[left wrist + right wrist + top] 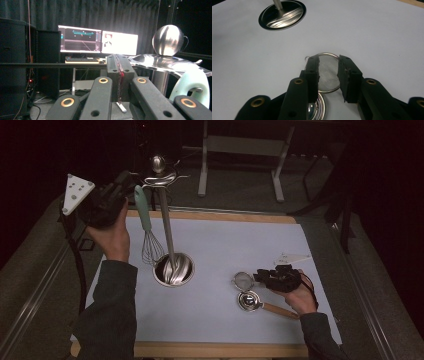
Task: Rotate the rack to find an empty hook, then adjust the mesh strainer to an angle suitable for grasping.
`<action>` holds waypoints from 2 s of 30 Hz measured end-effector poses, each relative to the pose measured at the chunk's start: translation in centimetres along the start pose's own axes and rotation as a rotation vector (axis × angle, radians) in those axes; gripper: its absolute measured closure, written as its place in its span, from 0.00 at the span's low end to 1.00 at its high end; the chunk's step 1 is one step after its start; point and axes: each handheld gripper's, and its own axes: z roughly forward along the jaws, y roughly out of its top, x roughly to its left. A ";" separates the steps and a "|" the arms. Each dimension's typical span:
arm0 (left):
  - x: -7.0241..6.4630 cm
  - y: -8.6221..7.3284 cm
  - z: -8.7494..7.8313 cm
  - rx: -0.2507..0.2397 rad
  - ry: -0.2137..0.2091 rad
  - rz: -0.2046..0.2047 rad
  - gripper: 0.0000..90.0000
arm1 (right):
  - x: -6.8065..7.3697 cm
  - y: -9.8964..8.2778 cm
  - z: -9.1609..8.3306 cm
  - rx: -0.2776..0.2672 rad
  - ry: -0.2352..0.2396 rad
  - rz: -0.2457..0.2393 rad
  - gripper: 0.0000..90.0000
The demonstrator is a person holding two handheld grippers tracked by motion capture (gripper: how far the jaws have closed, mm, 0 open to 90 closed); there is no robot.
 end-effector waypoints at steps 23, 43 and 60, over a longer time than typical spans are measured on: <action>1.3 -0.4 -1.4 0.118 -0.041 0.102 0.98 | -1.2 -1.1 -0.6 0.021 -0.034 0.031 0.77; 1.8 -5.8 -4.0 0.274 -0.083 0.134 0.90 | -2.9 -3.3 -2.3 0.051 -0.077 0.099 0.82; 1.3 -11.9 -6.6 0.368 -0.078 0.081 0.80 | -4.7 -5.9 -2.2 0.182 -0.198 0.199 1.00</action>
